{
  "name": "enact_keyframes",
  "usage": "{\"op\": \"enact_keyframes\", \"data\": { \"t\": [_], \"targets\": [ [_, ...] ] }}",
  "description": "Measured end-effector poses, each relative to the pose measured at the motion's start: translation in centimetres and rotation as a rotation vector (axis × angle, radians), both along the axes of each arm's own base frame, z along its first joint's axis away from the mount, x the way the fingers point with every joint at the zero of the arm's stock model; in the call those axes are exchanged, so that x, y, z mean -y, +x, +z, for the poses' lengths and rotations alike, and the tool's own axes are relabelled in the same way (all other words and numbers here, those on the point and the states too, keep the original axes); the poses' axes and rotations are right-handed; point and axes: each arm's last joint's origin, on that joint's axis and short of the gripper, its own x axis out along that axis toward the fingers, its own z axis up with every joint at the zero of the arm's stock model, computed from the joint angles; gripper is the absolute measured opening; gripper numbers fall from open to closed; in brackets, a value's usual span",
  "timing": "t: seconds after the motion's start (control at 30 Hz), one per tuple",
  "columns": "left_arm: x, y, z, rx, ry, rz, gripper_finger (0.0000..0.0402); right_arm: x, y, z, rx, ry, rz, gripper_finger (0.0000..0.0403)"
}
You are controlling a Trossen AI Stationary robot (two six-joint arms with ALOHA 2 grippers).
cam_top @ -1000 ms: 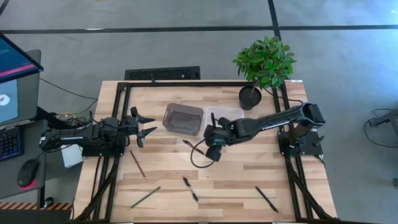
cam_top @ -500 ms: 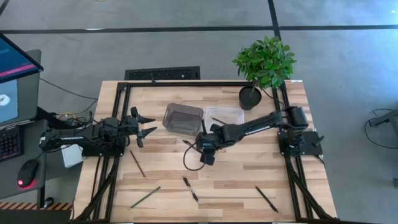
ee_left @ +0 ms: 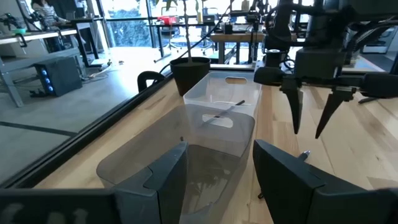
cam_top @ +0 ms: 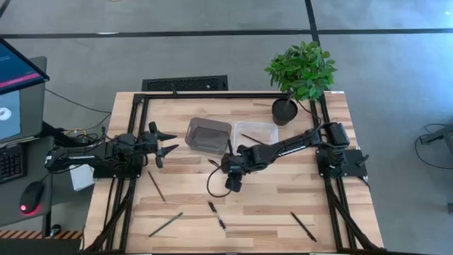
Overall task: Sort pens & pencils
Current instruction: Put the top black pen into the black bin
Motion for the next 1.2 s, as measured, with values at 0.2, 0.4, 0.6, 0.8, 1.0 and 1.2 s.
{"op": "enact_keyframes", "data": {
  "t": [0.2,0.4,0.6,0.8,1.0,1.2],
  "targets": [
    [0.0,0.0,0.0,0.0,0.0,0.001,0.0174,0.5,0.2,0.05,0.015,0.009,-0.03,0.0192],
    [0.0,0.0,0.0,0.0,0.0,0.0,0.0174,0.43,0.43,0.16,0.042,0.005,-0.018,0.0205],
    [0.0,0.0,0.0,0.0,0.0,0.001,0.0174,0.1,0.42,0.2,0.047,0.012,-0.024,0.02],
    [0.0,0.0,0.0,0.0,0.0,0.001,0.0174,0.11,0.42,0.21,0.048,0.014,-0.032,0.0188],
    [0.0,0.0,0.0,0.0,0.0,0.0,0.0174,0.04,0.41,0.21,0.047,-0.002,0.001,0.0178],
    [0.0,0.0,0.0,0.0,0.0,0.001,0.0174,-0.1,0.38,0.2,0.046,-0.003,0.005,0.0177]
  ]
}}
